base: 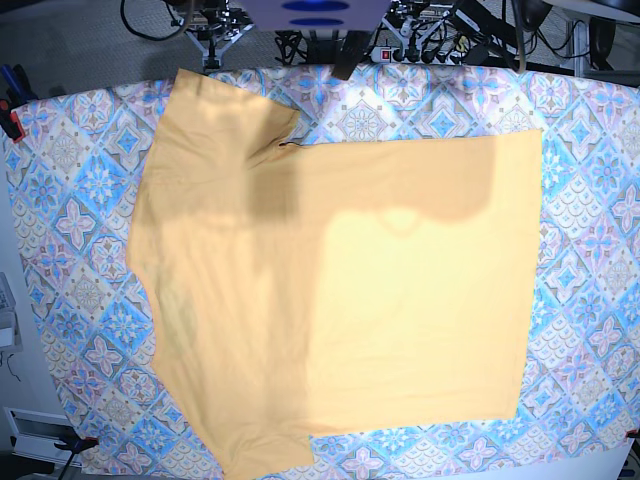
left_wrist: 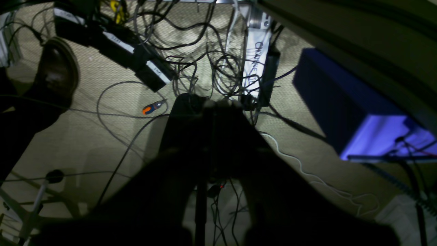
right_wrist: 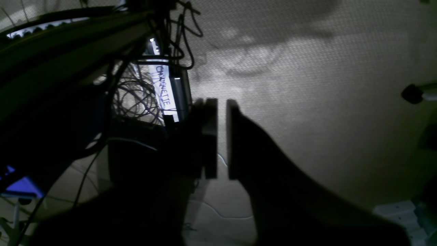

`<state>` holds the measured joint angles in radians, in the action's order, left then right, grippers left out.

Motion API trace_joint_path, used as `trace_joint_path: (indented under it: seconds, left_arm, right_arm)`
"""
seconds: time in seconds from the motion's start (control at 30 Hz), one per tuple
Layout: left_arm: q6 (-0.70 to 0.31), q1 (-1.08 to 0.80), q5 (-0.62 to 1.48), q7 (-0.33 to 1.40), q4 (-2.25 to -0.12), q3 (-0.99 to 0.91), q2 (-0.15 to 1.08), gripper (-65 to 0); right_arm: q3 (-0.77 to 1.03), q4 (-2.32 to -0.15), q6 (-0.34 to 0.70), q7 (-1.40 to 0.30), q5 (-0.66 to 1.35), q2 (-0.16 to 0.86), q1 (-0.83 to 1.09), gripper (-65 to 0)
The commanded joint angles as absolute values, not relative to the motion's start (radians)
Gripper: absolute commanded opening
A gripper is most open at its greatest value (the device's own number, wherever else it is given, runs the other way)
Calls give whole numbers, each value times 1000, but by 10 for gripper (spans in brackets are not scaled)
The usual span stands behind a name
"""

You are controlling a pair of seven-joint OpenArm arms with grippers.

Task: Fold the T-shirt properly

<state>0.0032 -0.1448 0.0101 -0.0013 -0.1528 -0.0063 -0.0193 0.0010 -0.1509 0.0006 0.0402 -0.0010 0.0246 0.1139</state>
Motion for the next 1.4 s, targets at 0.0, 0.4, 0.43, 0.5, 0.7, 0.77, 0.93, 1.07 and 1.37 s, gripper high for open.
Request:
trace_joint_path:
  seconds: [0.0,0.4,0.43,0.5,0.7,0.77,0.93,1.07,1.37]
  left_arm:
    - [4,-151,8,-2,-153,-8,-22,-649]
    - [4,-153,8,-2,-153,-8,-22,-649]
    - [4,-153,8,-4,-153,-8,-22,-649]
    - [4,-153,8,-4,-153,-8,-22,-649]
    - [4,-165,8,-7,-156,-8,-22,-649]
    - [4,-165,8,-7,-156,-8,-22,-649]
    - [4,-166,8,-8,-156,-8,-22,-649]
    - [4,-166,8,-8,-156,-8,-22,-649]
    - [5,-186,7,-10,-157,-8,-19,-649]
  right_arm:
    - [-1,-153,2,48,-4,27,117,-601]
    - [-1,-153,2,48,-4,27,117,-601]
    - [-1,-153,2,48,-4,27,117,-601]
    - [-1,-153,2,48,-4,27,117,-601]
    - [-1,-153,2,48,-4,27,119,-601]
    - [-1,-153,2,48,-4,27,119,-601]
    - [-1,-153,2,48,-4,27,119,-601]
    - [-1,-154,2,48,-5,27,133,-601]
    - [1,-154,2,50,-5,30,140,-601]
